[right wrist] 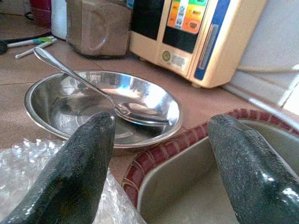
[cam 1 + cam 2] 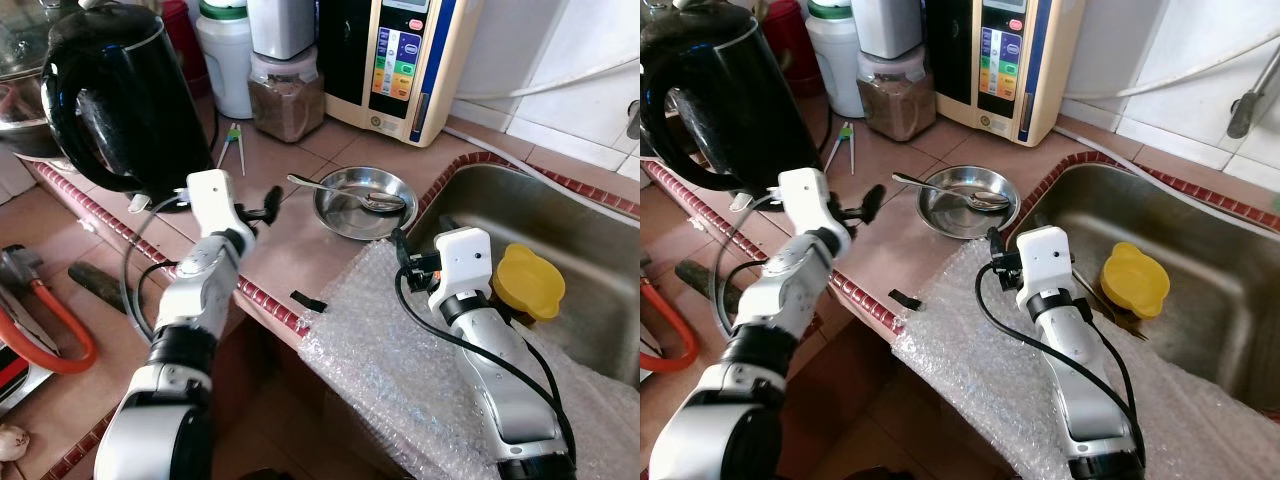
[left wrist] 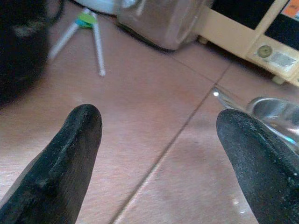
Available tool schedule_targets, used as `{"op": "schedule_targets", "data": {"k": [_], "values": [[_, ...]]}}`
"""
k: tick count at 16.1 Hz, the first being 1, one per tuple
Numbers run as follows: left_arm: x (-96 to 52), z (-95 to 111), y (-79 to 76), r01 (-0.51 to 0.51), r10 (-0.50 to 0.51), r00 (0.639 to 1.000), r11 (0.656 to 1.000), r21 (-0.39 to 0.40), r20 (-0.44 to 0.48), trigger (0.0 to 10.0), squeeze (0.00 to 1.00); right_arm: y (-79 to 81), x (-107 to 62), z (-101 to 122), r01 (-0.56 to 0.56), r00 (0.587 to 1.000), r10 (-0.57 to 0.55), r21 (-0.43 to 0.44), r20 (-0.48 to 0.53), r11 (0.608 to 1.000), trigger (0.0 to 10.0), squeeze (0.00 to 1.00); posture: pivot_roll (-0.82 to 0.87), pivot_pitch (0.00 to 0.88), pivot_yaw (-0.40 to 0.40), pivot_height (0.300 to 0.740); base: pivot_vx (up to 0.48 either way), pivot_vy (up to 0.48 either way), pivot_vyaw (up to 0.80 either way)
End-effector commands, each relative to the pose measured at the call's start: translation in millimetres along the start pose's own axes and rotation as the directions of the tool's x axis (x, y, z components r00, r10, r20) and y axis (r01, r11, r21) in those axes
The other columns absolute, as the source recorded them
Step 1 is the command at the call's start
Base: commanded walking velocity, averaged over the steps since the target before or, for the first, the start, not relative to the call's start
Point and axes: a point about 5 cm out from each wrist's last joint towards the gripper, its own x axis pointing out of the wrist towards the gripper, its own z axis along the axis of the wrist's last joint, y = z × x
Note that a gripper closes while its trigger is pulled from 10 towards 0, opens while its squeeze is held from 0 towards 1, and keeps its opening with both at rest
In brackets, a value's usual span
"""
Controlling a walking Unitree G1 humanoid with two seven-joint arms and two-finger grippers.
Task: Kitchen organization
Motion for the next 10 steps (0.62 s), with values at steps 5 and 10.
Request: {"op": "schedule_targets", "data": {"k": [5,10], "values": [[18.7,17,-16.7,0.043,-0.042,0.999,0.995,-0.085,0.017,10.0,0.00,-10.9,-28.3,0,0.072,0.997,-0.074,-0.040,-0.036,0.997,10.0,0.37,-0.29,0.081,0.149,0.740,0.000,0.000,0.00],[26.6,24,-22.9,0.013,-0.015,1.000,0.956,-0.294,-0.007,10.0,0.00,19.7,-46.6,17,-0.197,0.980,0.200,0.107,-0.014,0.974,10.0,0.26,-0.33,0.128,0.178,0.740,0.000,0.000,0.00]]}}
